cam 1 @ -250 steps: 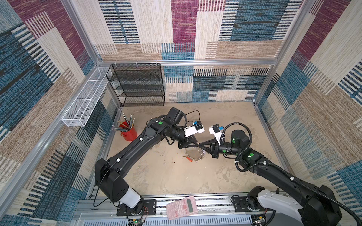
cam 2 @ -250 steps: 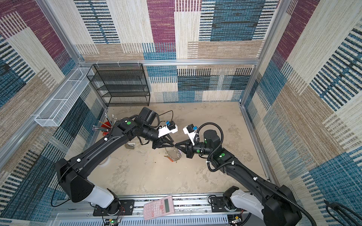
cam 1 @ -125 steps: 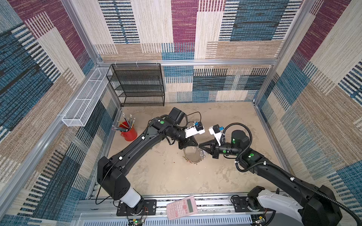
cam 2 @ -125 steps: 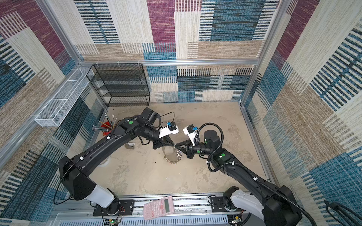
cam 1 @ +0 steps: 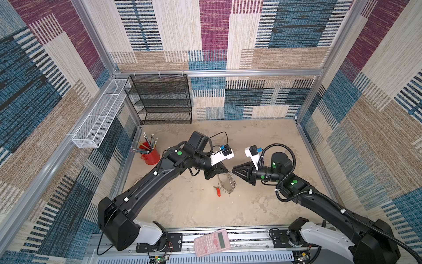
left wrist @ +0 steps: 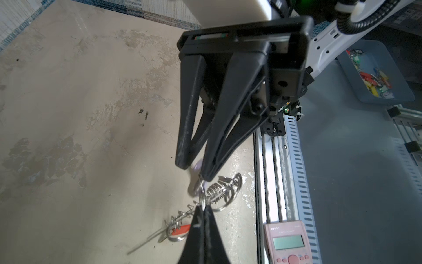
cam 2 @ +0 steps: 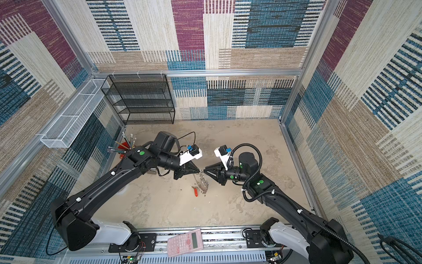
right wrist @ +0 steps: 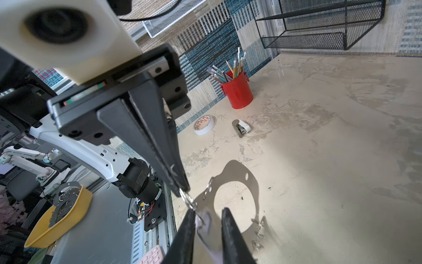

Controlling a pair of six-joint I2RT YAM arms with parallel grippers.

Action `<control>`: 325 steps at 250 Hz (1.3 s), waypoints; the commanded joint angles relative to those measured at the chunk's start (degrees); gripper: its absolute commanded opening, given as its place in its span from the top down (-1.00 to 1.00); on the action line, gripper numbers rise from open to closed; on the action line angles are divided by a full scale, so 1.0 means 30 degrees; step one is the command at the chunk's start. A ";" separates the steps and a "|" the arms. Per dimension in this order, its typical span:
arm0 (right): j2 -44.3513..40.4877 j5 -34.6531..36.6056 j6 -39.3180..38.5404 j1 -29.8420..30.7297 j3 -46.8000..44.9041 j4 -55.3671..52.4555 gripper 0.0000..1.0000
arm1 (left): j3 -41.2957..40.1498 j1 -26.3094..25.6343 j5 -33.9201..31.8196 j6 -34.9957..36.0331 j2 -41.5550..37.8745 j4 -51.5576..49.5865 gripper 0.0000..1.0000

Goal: Attach keys to a key ring
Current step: Insert the key into the keyring.

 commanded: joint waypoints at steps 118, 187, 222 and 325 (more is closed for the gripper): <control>0.0811 -0.2037 0.0553 -0.0012 0.0498 0.1527 0.28 | -0.4712 -0.0019 -0.0690 -0.4611 -0.3242 0.7905 1.00; 0.0937 -0.2307 0.0404 -0.0013 0.0453 0.1637 0.23 | -0.7475 -0.0019 0.0416 -0.7287 -0.4452 1.2792 1.00; 0.1091 -0.2450 0.0567 -0.0006 0.0523 0.2083 0.33 | -0.8745 -0.0020 0.0987 -0.8461 -0.5034 1.4820 1.00; 0.1111 -0.2565 0.0578 -0.0006 0.0615 0.2087 0.82 | -1.0965 0.0008 0.0253 -0.9944 -0.6000 1.8033 1.00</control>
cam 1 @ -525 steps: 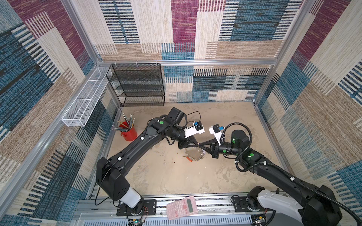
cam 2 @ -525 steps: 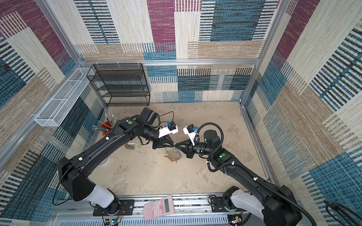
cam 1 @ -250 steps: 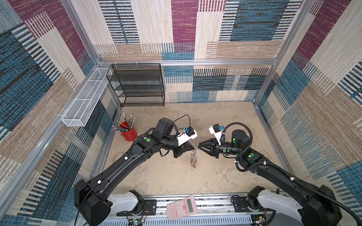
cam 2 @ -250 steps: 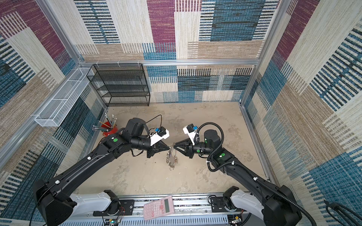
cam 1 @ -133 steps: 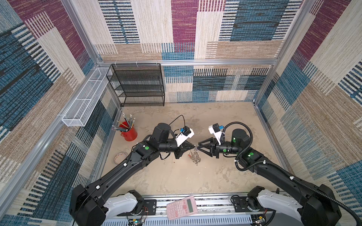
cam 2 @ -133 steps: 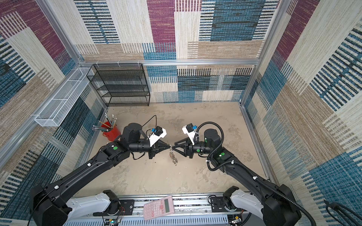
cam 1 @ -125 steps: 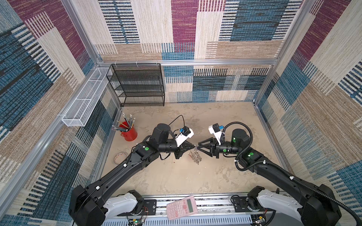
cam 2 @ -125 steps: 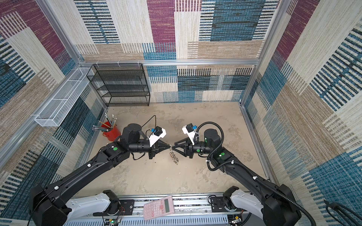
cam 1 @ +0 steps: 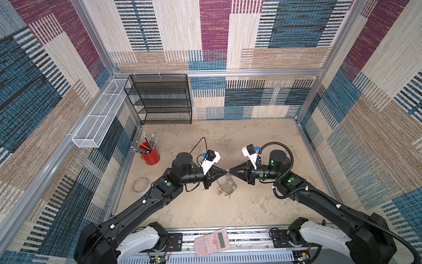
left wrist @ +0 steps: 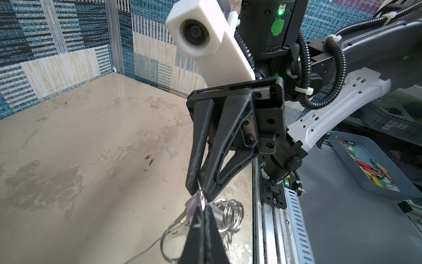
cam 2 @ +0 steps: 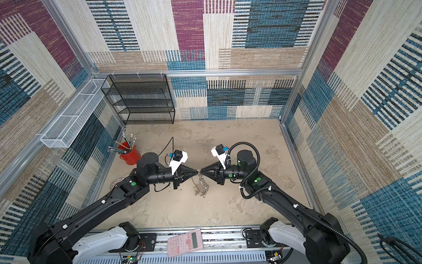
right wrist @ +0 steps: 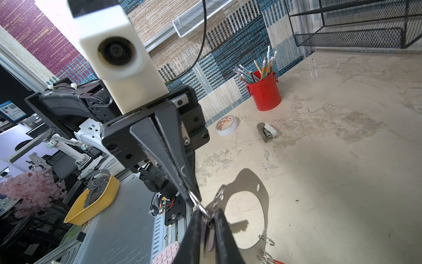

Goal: Attach keys to a key ring
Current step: Insert the key into the keyring.

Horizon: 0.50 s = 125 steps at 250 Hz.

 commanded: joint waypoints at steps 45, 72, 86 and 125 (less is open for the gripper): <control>0.0157 0.0045 0.0237 0.0001 0.0046 0.0699 1.00 | -0.0433 0.0047 -0.0162 -0.0729 -0.0332 0.2338 1.00; 0.0200 0.0008 0.0228 0.0000 -0.0067 0.0756 1.00 | -0.0838 0.0076 -0.0095 -0.1263 -0.0365 0.3439 1.00; 0.0325 0.0005 0.0203 0.0001 -0.0032 0.0743 1.00 | -0.0996 0.0076 -0.0068 -0.1590 -0.0365 0.4049 1.00; 0.0895 -0.0316 0.0193 -0.0001 -0.0144 0.1108 1.00 | -0.1688 0.0080 0.0352 -0.3028 -0.0210 0.7042 1.00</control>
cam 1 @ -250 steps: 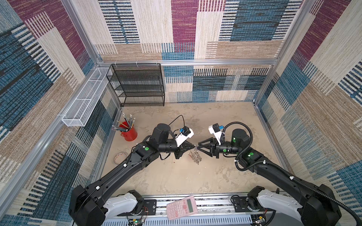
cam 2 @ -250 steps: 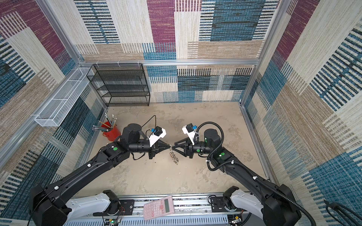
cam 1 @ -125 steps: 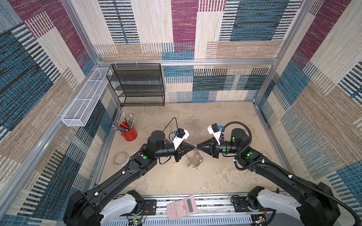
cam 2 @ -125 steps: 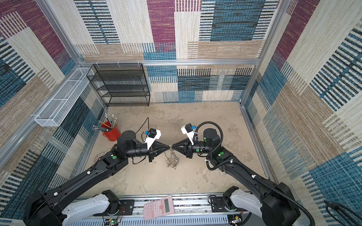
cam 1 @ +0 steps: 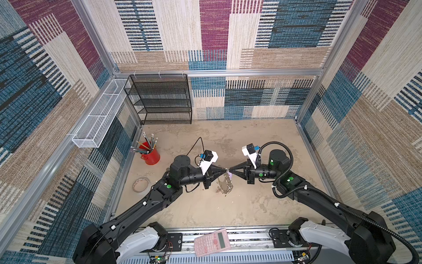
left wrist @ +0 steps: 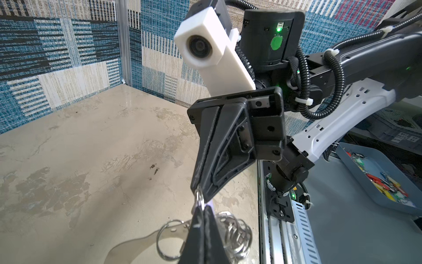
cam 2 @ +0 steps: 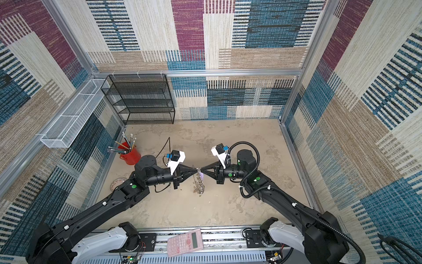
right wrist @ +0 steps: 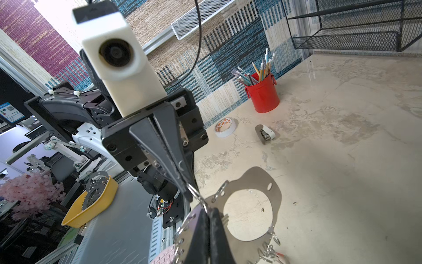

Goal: Attach keys to a key ring
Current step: Insert the key into the keyring.

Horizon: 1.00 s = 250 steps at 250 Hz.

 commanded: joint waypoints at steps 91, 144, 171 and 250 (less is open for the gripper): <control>0.1290 -0.0889 0.0128 0.0023 0.0201 0.0772 0.76 | -0.1513 -0.0030 0.0882 -0.3858 0.0936 0.9336 1.00; 0.1334 -0.0657 0.0264 0.0021 0.0367 0.0900 0.74 | -0.1803 -0.0033 0.0674 -0.4591 0.1689 1.0976 1.00; 0.0855 -0.0222 0.0264 0.0018 0.0400 0.0672 0.57 | -0.2039 -0.0032 0.0433 -0.4577 0.1728 1.1024 1.00; -0.1515 0.1461 0.0440 -0.1038 0.0527 -0.1037 0.34 | -0.2363 -0.0032 0.0060 -0.4730 0.1853 1.1245 1.00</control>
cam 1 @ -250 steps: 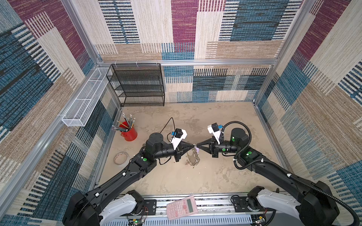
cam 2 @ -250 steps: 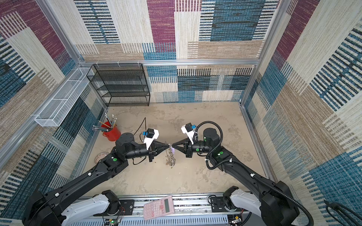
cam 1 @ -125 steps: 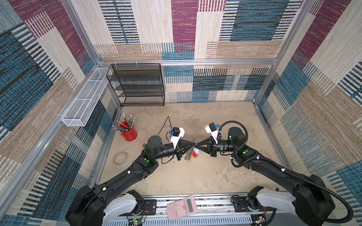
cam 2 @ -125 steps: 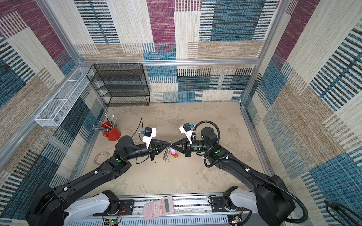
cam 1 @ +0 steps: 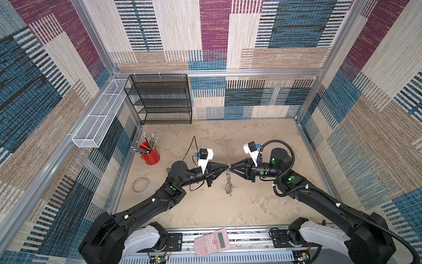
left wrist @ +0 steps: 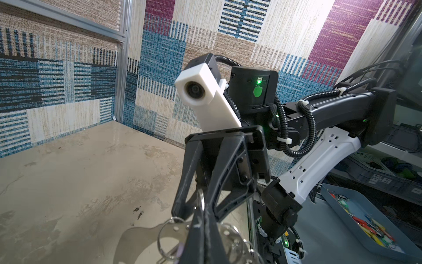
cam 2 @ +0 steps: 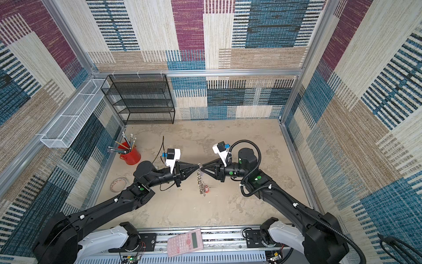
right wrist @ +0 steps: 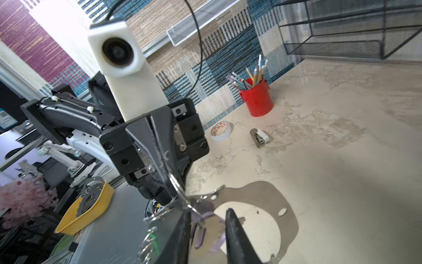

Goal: Attach keys to a key ring
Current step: Insert the key into the keyring.

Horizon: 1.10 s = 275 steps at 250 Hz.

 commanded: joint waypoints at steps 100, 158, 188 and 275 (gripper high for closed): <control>0.0045 -0.0683 0.0525 -0.0318 0.0657 0.0651 0.12 | -0.0075 -0.0019 0.0832 -0.1085 0.0741 0.2572 1.00; 0.0631 -0.1431 0.0803 -0.0288 0.0645 0.1532 0.43 | -0.0034 -0.0019 0.0986 -0.1144 0.1030 0.2604 1.00; 0.0735 -0.1668 0.0899 -0.0259 0.0462 0.1668 0.76 | 0.0029 -0.0017 0.0952 -0.1188 0.1137 0.2618 1.00; 0.0197 -0.0988 0.0670 -0.0244 0.0327 0.1308 1.00 | 0.0705 0.0010 0.1102 -0.0500 0.1044 0.0263 1.00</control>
